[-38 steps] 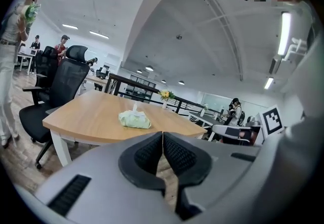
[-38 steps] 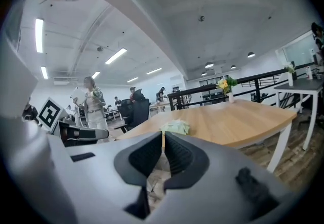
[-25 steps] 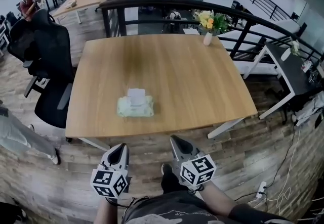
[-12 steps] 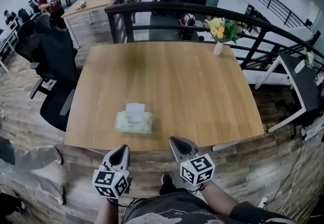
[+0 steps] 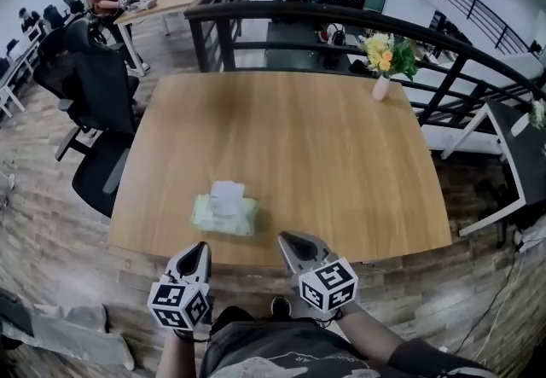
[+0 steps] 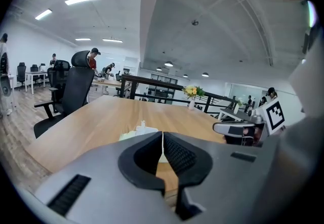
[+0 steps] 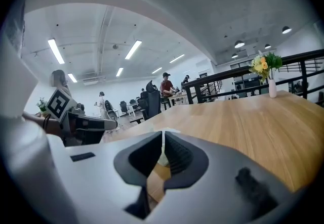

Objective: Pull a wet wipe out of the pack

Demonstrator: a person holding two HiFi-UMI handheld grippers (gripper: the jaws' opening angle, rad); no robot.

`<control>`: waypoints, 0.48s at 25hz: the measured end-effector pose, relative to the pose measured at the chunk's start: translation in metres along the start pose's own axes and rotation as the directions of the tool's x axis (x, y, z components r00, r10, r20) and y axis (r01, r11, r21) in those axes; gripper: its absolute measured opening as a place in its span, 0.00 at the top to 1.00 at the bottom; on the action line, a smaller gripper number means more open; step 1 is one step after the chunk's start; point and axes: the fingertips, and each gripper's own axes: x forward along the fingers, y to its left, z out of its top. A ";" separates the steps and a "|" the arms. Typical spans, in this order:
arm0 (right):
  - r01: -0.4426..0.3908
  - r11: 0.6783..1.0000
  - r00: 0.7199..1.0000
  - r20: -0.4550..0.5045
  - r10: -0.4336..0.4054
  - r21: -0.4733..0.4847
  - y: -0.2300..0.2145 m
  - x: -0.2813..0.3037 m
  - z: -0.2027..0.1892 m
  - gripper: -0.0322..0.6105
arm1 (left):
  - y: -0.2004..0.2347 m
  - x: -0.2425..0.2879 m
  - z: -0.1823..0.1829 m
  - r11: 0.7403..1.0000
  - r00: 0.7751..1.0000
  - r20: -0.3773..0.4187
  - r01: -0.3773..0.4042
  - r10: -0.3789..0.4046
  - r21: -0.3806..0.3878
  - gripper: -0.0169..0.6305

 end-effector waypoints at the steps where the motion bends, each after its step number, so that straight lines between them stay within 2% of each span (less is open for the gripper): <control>1: 0.000 1.000 1.000 0.002 0.000 0.005 0.000 0.003 0.001 0.90 | 0.000 0.003 0.000 1.000 1.000 -0.006 0.004 -0.004 0.009 0.95; 6: 0.027 1.000 1.000 -0.013 -0.027 0.005 -0.004 0.015 0.004 0.90 | 0.004 0.024 0.004 0.999 0.998 -0.030 0.048 -0.047 0.019 0.95; 12: 0.105 0.994 0.994 -0.026 -0.105 0.022 -0.012 0.029 0.013 0.90 | 0.019 0.056 0.008 0.993 0.991 -0.085 0.108 -0.105 0.039 0.95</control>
